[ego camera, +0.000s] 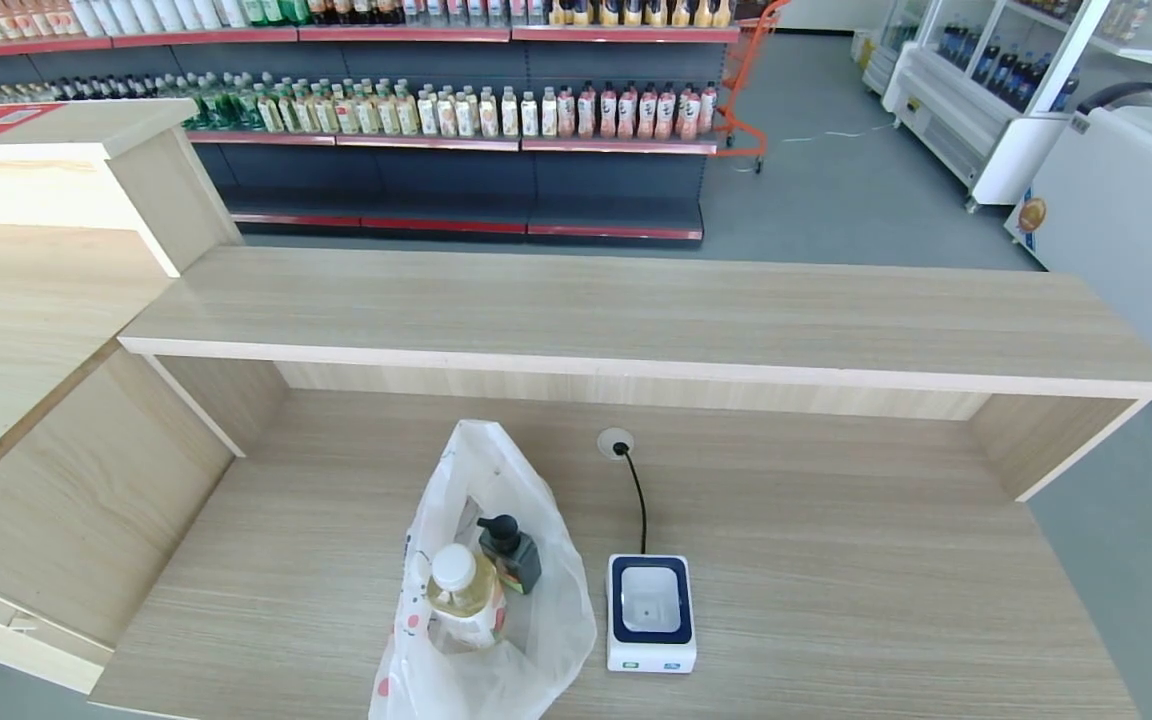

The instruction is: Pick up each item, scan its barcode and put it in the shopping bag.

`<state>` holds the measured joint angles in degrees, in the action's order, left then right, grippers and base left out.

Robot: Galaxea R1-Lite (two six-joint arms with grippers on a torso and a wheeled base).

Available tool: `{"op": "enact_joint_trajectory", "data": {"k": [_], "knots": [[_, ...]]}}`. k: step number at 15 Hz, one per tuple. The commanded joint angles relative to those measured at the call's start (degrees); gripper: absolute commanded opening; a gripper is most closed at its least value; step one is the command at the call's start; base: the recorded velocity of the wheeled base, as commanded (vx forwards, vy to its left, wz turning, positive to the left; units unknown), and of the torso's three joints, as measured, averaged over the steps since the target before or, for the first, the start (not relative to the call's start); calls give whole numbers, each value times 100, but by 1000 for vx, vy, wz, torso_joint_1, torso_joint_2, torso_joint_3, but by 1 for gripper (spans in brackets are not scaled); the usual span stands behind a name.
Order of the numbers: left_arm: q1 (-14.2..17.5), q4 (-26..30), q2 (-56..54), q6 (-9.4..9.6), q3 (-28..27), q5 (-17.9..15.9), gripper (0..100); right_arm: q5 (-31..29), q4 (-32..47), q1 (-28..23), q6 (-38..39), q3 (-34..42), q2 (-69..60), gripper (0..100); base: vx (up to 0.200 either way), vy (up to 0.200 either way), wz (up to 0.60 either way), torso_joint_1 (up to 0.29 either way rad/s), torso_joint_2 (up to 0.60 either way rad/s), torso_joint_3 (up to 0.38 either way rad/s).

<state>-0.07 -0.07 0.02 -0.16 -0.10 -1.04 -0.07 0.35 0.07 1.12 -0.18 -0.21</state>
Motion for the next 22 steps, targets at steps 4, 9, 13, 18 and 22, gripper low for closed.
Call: {"op": "enact_joint_trajectory", "data": {"k": [4,9,13,18,22], "knots": [[7,-1,-2,-2,1,-2,100,-1,0,1,2,1,21,0,0,0,0,0,0,0],[7,-1,-2,-2,1,-2,100,-1,0,10,2,1,21,0,0,120,0,1,2,0],[7,-1,-2,-2,1,7,100,-1,0,10,2,1,21,0,0,0,0,0,0,0],[7,-1,-2,-2,1,7,100,-1,0,1,2,1,21,0,0,0,0,0,0,0],[7,-1,-2,-2,1,-2,100,-1,0,1,2,1,21,0,0,0,0,0,0,0]]}}
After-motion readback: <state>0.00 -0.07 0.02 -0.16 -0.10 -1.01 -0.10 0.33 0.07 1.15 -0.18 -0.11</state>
